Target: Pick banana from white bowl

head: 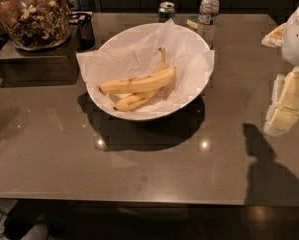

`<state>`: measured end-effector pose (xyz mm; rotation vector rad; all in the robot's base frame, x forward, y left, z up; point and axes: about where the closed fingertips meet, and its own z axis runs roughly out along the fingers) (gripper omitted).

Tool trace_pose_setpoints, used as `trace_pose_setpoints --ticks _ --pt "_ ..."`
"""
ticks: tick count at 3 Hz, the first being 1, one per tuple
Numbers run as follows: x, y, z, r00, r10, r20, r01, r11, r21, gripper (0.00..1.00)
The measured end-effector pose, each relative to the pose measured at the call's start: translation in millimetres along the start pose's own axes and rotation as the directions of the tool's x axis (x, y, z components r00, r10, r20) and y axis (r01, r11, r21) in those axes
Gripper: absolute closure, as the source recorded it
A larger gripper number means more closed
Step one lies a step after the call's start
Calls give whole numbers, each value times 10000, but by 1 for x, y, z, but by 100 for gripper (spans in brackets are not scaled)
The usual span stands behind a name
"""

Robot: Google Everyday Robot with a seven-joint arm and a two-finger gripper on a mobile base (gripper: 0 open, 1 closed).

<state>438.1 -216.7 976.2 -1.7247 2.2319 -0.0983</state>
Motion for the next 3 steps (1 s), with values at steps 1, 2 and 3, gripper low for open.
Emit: trace_pose_setpoints --ticks 1,2,3 --pt "0 0 0 10000 -1 4 1 10000 0 0" --pt "-19 -13 3 9952 -229 953 228 9997 22 0" --pt "-66 -34 10 9628 -1210 2415 1290 9915 -175 0"
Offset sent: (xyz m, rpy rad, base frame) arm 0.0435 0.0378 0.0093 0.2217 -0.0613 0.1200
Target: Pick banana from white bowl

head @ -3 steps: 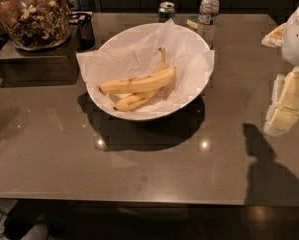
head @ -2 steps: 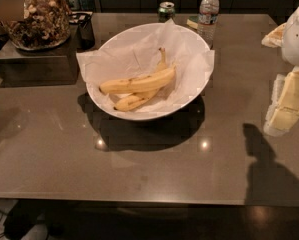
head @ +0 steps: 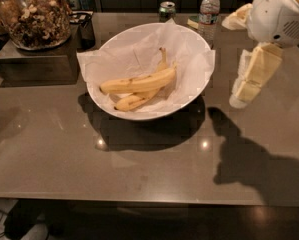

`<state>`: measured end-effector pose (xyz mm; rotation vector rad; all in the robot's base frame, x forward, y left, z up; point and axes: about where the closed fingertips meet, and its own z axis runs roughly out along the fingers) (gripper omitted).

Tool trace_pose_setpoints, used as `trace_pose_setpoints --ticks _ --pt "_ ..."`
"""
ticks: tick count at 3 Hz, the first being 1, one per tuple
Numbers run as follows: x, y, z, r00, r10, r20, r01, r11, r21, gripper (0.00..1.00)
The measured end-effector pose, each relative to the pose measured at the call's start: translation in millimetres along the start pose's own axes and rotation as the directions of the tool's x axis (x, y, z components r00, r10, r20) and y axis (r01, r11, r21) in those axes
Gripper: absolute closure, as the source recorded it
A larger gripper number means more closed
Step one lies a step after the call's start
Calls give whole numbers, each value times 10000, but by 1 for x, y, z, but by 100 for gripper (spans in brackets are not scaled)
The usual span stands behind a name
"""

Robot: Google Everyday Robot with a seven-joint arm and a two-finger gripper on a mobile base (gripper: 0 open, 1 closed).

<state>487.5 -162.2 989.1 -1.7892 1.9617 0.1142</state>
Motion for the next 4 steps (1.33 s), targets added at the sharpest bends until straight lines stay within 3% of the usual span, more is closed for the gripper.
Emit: trace_pose_setpoints --ticks 1,2,3,4 --pt "-45 -24 12 9861 -1053 1288 1111 9931 -383 0" --pt "-84 -39 27 9617 -1773 2090 1961 9778 -732 0" --pt "-118 -47 53 9352 -2095 2856 2559 9571 -1357 0" --pt "-121 -49 55 9337 -2103 2898 2556 9583 -1280 0"
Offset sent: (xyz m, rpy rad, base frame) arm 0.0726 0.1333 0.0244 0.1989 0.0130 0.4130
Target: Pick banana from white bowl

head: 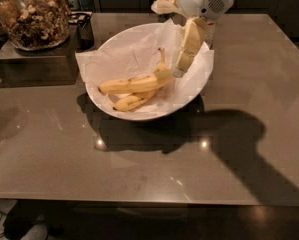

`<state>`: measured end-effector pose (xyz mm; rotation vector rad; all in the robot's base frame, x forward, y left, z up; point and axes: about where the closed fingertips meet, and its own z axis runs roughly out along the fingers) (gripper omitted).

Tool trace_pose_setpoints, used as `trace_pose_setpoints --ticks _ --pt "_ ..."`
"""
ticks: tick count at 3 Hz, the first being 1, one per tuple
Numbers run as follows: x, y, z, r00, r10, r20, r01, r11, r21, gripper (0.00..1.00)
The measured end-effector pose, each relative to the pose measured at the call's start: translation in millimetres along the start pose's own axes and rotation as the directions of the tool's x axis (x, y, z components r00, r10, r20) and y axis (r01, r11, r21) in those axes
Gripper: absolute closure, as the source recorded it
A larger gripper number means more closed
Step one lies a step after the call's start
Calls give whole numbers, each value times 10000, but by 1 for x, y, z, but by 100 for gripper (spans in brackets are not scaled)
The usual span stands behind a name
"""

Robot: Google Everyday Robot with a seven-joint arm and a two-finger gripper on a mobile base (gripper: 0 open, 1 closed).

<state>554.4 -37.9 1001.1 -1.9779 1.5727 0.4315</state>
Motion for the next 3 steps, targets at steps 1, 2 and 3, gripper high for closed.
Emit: trace_pose_setpoints --ticks 1,2,3 --pt "6 0 6 9980 203 596 -213 9996 157 0" --pt "10 -6 43 9844 377 1716 -328 9990 -314 0" --pt "14 -15 79 9656 517 2548 -301 9957 -882 0"
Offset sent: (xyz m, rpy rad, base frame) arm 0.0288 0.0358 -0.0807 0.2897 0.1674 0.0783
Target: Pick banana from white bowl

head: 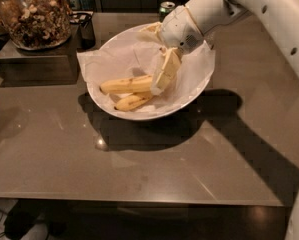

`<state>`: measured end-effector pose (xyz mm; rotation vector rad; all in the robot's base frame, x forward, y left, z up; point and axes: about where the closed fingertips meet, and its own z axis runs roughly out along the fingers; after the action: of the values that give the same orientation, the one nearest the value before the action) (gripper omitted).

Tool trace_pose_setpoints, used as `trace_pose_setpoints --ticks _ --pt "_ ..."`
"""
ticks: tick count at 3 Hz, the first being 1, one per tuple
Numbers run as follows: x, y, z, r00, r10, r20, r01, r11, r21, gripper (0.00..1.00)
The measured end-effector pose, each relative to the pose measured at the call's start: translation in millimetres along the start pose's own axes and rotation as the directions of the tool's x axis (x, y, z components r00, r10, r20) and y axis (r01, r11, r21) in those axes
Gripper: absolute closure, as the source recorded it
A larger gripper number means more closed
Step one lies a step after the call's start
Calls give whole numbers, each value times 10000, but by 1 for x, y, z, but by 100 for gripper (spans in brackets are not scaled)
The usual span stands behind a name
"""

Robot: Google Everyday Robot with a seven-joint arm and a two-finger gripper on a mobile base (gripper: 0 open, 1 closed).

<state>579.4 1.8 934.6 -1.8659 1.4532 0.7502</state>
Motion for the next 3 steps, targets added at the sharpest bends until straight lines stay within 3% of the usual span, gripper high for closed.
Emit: trace_pose_setpoints --ticks 1,2,3 --pt "13 -6 33 9992 201 343 -175 9971 -745 0" --pt "29 -4 54 9983 589 25 -583 9917 -1145 0" --pt "29 -3 55 9982 593 23 -586 9916 -1149 19"
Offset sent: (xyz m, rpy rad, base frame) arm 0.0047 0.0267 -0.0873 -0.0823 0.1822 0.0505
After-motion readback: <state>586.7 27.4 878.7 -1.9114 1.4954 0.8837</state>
